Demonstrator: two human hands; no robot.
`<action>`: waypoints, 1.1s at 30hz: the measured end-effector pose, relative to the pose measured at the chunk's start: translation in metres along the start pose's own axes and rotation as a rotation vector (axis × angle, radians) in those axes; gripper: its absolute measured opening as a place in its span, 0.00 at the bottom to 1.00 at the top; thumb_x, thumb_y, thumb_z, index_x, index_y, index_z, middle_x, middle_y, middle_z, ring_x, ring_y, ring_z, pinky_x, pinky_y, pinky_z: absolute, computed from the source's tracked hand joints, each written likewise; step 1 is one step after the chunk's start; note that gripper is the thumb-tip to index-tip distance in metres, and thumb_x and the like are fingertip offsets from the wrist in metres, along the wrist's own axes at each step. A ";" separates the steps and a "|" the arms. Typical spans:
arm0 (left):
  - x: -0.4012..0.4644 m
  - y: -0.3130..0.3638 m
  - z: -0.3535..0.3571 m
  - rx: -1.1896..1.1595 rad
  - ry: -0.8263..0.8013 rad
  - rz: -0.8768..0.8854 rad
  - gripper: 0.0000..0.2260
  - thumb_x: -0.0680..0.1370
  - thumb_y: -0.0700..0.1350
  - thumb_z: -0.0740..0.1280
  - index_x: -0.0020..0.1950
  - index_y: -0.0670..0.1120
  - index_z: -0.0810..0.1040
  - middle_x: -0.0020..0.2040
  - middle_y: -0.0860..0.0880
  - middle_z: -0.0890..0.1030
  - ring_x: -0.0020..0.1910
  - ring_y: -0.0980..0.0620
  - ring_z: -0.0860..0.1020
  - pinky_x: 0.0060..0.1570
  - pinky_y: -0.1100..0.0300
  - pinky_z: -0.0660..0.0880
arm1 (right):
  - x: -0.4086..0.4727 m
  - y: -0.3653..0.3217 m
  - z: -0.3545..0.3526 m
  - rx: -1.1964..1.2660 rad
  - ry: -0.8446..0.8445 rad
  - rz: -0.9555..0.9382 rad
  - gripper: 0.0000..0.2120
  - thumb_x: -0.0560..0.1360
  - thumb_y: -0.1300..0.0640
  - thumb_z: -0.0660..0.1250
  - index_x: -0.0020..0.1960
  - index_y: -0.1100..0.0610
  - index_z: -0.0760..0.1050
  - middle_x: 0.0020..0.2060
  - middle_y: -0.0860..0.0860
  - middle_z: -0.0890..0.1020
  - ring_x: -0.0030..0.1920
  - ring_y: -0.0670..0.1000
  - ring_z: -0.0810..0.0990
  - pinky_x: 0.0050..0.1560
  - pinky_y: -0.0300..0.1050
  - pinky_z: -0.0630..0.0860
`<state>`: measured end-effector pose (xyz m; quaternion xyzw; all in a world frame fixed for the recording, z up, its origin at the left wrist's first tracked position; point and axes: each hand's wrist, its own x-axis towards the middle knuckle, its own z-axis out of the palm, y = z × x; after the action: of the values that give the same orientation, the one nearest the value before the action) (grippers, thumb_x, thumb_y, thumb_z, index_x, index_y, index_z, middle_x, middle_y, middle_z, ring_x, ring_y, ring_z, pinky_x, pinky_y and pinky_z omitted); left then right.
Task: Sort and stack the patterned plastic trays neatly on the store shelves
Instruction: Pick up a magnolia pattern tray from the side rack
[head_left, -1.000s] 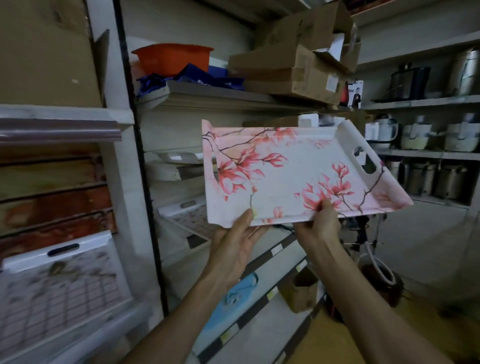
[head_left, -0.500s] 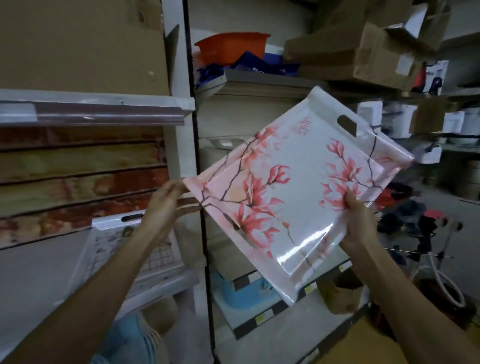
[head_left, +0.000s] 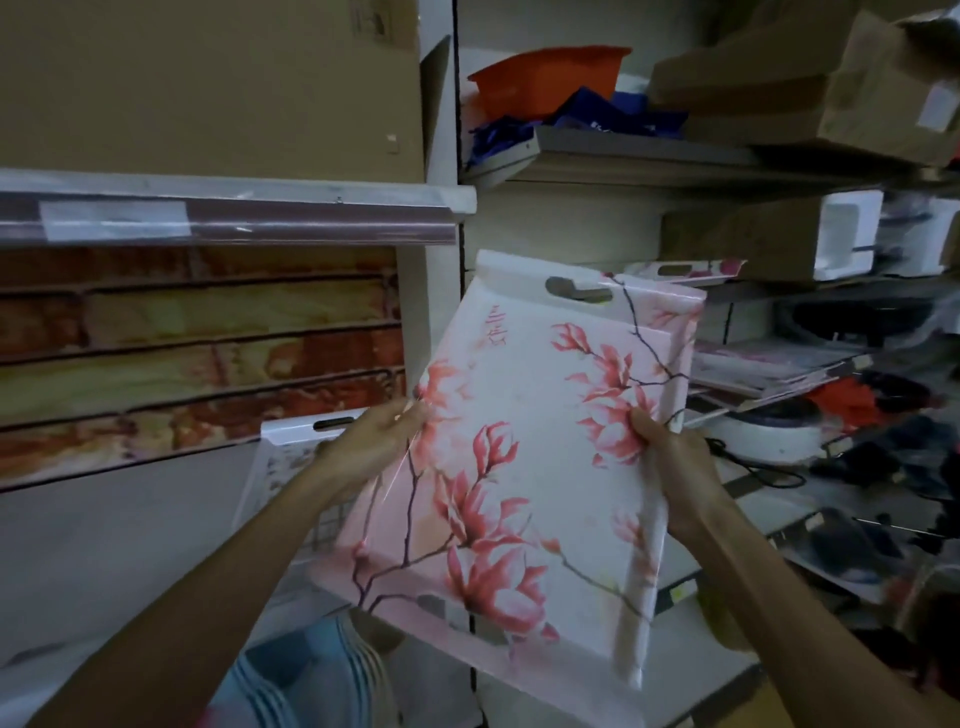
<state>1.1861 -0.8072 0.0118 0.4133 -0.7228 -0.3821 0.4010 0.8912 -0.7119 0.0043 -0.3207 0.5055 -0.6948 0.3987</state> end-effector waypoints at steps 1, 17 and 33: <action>-0.002 -0.008 -0.003 0.028 0.036 -0.022 0.17 0.81 0.56 0.60 0.62 0.49 0.80 0.59 0.53 0.83 0.61 0.54 0.79 0.70 0.50 0.69 | 0.001 0.003 0.009 -0.019 -0.010 0.010 0.15 0.78 0.57 0.67 0.56 0.69 0.79 0.51 0.67 0.83 0.52 0.66 0.82 0.58 0.64 0.77; -0.021 -0.110 -0.123 -0.131 0.321 -0.258 0.13 0.80 0.52 0.64 0.40 0.53 0.86 0.40 0.60 0.86 0.40 0.65 0.83 0.36 0.73 0.75 | 0.029 0.052 0.172 -0.217 -0.323 0.019 0.09 0.72 0.58 0.70 0.47 0.64 0.83 0.36 0.55 0.87 0.33 0.54 0.86 0.28 0.40 0.78; 0.021 -0.191 -0.166 0.162 0.483 -0.353 0.08 0.79 0.44 0.66 0.44 0.40 0.77 0.40 0.43 0.82 0.42 0.45 0.78 0.40 0.56 0.69 | 0.082 0.141 0.237 -0.700 -0.389 -0.056 0.17 0.77 0.59 0.66 0.66 0.60 0.74 0.60 0.58 0.80 0.60 0.58 0.78 0.62 0.55 0.76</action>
<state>1.3838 -0.9326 -0.0872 0.6421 -0.5516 -0.2775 0.4544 1.0858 -0.9134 -0.0601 -0.5763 0.6177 -0.4178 0.3344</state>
